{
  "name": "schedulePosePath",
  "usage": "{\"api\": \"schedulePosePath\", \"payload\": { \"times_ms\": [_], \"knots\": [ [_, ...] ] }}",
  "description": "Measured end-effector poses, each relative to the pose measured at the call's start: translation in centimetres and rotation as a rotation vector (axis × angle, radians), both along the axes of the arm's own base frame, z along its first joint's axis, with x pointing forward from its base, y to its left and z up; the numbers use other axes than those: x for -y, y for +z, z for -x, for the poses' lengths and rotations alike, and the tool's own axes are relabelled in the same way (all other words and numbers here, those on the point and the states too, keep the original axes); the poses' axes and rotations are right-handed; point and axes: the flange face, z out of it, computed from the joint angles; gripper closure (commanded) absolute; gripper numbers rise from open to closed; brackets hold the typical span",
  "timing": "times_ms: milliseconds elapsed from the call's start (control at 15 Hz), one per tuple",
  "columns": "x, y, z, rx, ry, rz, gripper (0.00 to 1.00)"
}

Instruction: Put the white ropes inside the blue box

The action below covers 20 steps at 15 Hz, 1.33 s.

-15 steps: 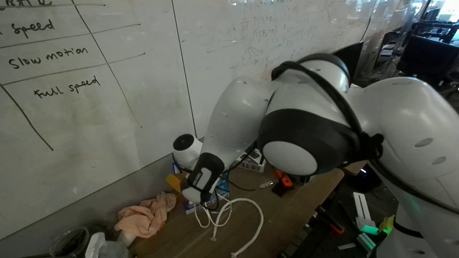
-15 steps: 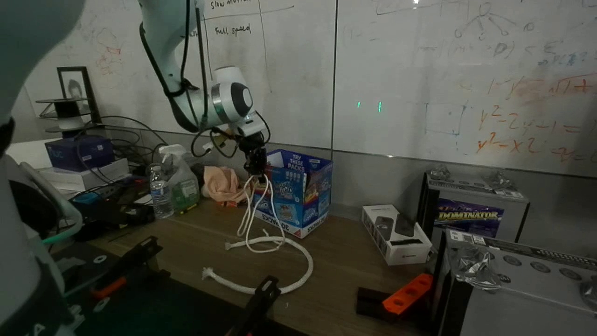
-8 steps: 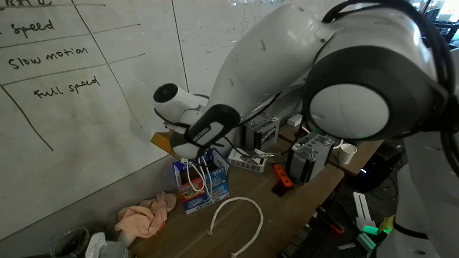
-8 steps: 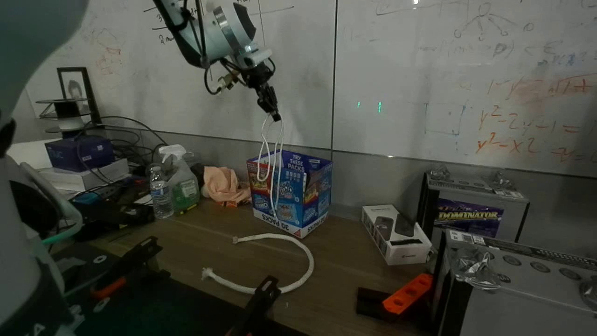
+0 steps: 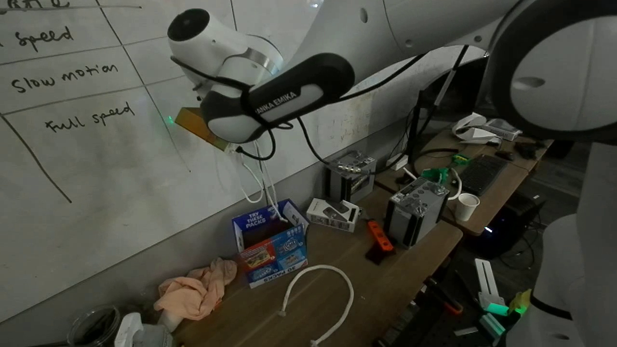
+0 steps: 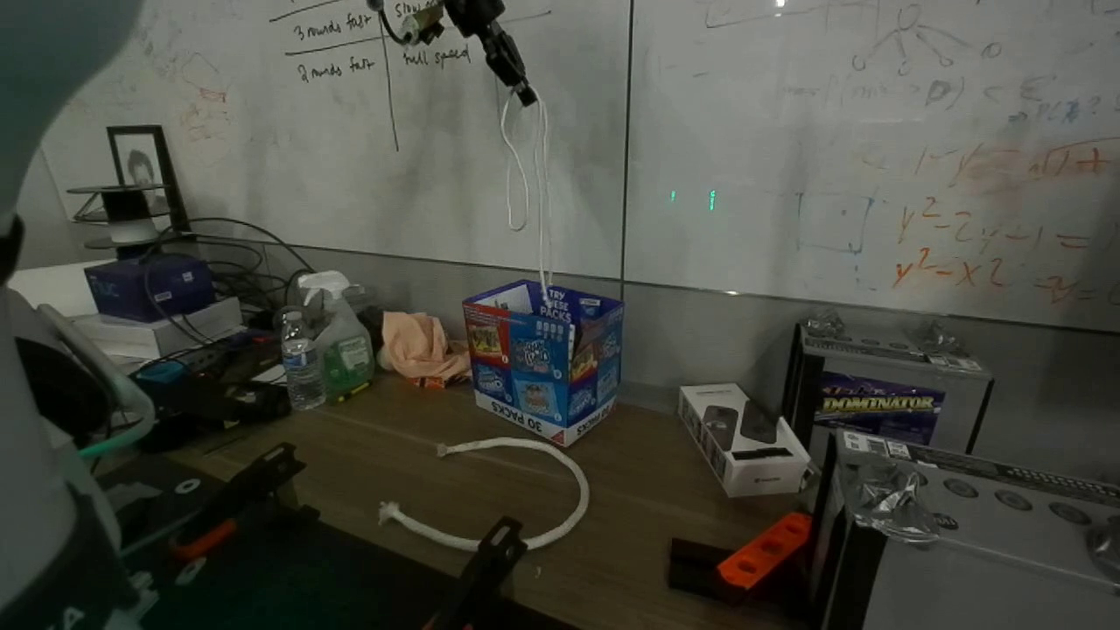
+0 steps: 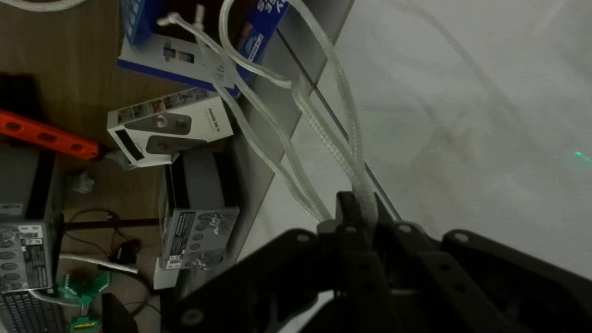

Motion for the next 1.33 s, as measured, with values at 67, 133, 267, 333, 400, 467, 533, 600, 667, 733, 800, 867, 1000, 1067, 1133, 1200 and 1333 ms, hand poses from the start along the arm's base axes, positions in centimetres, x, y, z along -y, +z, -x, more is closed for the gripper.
{"api": "schedulePosePath", "payload": {
  "times_ms": [67, 133, 267, 333, 400, 467, 533, 600, 667, 733, 800, 867, 1000, 1067, 1133, 1200, 1333],
  "knots": [
    [-0.2, 1.0, 0.1, 0.006, 0.003, -0.004, 0.91],
    [-0.5, 1.6, 0.2, 0.009, 0.009, -0.011, 0.92],
    [-1.0, 1.9, 0.4, 0.007, 0.023, -0.018, 0.92],
    [-1.2, 1.8, 0.5, 0.003, 0.029, -0.021, 0.92],
    [-1.4, 1.5, 0.4, -0.004, 0.034, -0.023, 0.92],
    [-1.4, 1.1, 0.4, -0.012, 0.037, -0.023, 0.92],
    [-1.3, 0.5, 0.2, -0.023, 0.039, -0.021, 0.92],
    [-1.0, -0.3, -0.1, -0.036, 0.039, -0.017, 0.92],
    [-0.8, -1.2, -0.4, -0.049, 0.036, -0.013, 0.92],
    [-0.4, -2.1, -0.7, -0.062, 0.031, -0.009, 0.92],
    [-0.1, -3.1, -1.0, -0.075, 0.025, -0.005, 0.92],
    [0.2, -4.0, -1.4, -0.086, 0.02, -0.002, 0.92],
    [0.7, -5.6, -1.9, -0.105, 0.012, 0.006, 0.92],
    [0.8, -6.2, -2.1, -0.113, 0.009, 0.009, 0.93],
    [0.9, -6.7, -2.3, -0.118, 0.007, 0.011, 0.92],
    [1.0, -7.2, -2.5, -0.123, 0.005, 0.013, 0.92],
    [1.2, -8.0, -2.9, -0.133, 0.003, 0.017, 0.92]
  ]
}}
